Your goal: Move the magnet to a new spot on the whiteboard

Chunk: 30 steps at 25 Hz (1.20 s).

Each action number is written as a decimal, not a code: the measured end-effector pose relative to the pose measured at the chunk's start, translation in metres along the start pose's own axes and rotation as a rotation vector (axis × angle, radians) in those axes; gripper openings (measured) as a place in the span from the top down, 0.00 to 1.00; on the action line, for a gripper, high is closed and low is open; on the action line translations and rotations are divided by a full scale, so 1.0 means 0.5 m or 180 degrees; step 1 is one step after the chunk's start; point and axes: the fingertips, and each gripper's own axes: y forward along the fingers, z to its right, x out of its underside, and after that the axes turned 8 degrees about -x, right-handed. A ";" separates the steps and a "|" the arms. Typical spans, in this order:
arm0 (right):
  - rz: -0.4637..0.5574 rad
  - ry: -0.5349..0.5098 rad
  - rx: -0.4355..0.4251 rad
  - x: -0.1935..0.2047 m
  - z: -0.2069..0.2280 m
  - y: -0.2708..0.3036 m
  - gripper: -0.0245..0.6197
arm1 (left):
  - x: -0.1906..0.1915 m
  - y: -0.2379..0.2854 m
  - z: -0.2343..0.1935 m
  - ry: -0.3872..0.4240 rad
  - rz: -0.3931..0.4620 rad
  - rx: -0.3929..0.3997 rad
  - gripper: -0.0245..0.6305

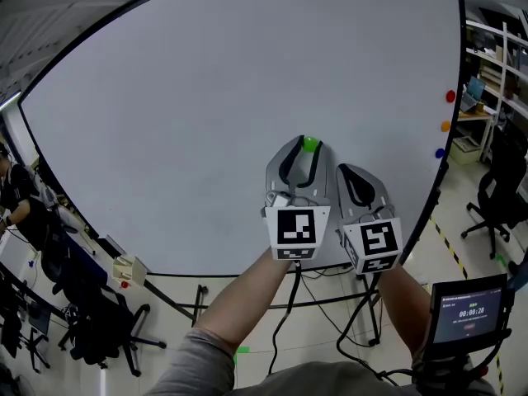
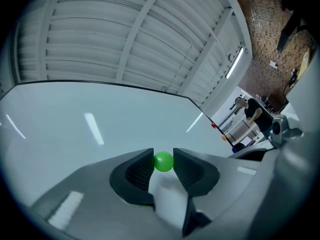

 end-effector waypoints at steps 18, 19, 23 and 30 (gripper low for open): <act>-0.0221 0.0138 0.0366 0.109 0.438 -0.317 0.95 | 0.080 0.114 0.571 0.0009 -0.0470 0.0484 0.78; -0.0244 0.0140 0.0379 0.116 0.441 -0.321 0.95 | 0.091 0.114 0.580 0.0015 -0.0500 0.0506 0.78; -0.0342 0.0149 0.0426 0.147 0.451 -0.334 0.95 | 0.131 0.111 0.612 0.0044 -0.0587 0.0580 0.78; -0.0452 0.0148 0.0470 0.180 0.467 -0.346 0.95 | 0.175 0.110 0.642 0.0246 -0.0633 0.0582 0.78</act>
